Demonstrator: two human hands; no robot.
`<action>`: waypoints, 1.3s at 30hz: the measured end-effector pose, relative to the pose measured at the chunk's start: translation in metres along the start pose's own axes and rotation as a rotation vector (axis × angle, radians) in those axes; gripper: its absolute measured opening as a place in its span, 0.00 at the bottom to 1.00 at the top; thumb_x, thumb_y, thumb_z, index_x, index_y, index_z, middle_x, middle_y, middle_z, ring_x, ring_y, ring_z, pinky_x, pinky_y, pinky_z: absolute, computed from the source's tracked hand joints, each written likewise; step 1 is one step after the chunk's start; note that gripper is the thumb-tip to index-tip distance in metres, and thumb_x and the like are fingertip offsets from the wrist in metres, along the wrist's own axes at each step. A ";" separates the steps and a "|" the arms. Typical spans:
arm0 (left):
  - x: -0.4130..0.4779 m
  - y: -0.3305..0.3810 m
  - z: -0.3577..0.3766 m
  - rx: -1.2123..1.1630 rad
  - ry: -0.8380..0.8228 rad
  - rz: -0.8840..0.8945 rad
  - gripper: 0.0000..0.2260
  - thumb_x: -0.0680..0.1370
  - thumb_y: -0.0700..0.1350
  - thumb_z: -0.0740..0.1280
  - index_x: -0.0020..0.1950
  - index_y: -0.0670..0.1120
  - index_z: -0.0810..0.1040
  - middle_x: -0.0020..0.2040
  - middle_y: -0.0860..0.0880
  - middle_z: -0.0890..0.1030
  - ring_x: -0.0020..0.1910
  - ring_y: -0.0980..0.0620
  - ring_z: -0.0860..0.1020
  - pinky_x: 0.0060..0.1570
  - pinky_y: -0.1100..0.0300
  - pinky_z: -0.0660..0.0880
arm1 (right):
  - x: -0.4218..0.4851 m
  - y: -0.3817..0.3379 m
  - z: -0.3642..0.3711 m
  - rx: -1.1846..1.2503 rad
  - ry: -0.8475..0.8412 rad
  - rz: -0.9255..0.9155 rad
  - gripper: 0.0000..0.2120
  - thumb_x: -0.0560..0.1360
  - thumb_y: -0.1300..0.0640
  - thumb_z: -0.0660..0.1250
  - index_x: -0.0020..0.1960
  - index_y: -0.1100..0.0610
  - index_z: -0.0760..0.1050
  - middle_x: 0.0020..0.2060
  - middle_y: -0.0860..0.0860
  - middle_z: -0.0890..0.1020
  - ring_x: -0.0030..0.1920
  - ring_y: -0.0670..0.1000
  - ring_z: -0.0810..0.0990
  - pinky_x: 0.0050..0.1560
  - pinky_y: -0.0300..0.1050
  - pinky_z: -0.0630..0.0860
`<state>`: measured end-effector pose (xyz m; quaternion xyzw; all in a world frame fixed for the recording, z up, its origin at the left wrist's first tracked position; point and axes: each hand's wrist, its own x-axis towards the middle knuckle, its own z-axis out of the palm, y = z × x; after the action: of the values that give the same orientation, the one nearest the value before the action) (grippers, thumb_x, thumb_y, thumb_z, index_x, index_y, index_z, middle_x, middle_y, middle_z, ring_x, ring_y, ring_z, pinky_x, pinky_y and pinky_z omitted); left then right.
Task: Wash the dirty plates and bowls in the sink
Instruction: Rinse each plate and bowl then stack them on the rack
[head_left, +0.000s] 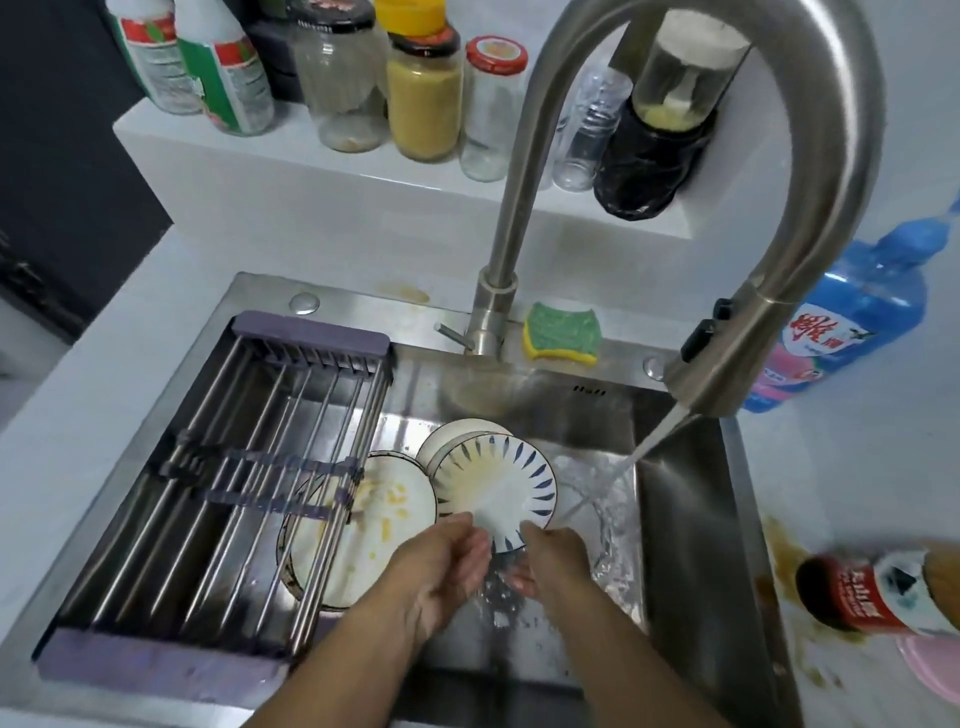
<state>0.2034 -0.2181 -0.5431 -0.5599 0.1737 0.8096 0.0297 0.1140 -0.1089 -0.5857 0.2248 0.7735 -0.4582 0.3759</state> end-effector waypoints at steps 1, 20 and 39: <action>0.004 -0.001 0.002 -0.015 -0.005 -0.007 0.03 0.83 0.38 0.65 0.54 0.43 0.79 0.39 0.44 0.83 0.32 0.51 0.83 0.33 0.61 0.81 | 0.009 0.003 0.004 0.029 -0.009 0.007 0.08 0.79 0.57 0.66 0.52 0.62 0.78 0.44 0.62 0.84 0.36 0.59 0.86 0.34 0.52 0.84; 0.007 -0.035 0.019 0.200 0.050 -0.027 0.09 0.83 0.43 0.66 0.51 0.37 0.80 0.30 0.46 0.79 0.25 0.53 0.75 0.23 0.62 0.74 | -0.027 -0.035 -0.041 0.038 0.019 0.016 0.14 0.81 0.67 0.53 0.62 0.65 0.73 0.44 0.69 0.83 0.30 0.60 0.85 0.25 0.46 0.79; -0.040 -0.033 0.065 0.348 -0.170 0.318 0.12 0.86 0.39 0.59 0.66 0.51 0.75 0.56 0.45 0.86 0.52 0.43 0.86 0.41 0.48 0.84 | -0.069 -0.025 -0.104 -0.045 0.274 -0.419 0.11 0.80 0.62 0.64 0.61 0.54 0.76 0.53 0.51 0.83 0.51 0.54 0.82 0.49 0.47 0.81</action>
<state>0.1675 -0.1607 -0.4944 -0.4420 0.3931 0.8062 0.0125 0.1002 -0.0298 -0.4874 0.1109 0.8571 -0.4739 0.1691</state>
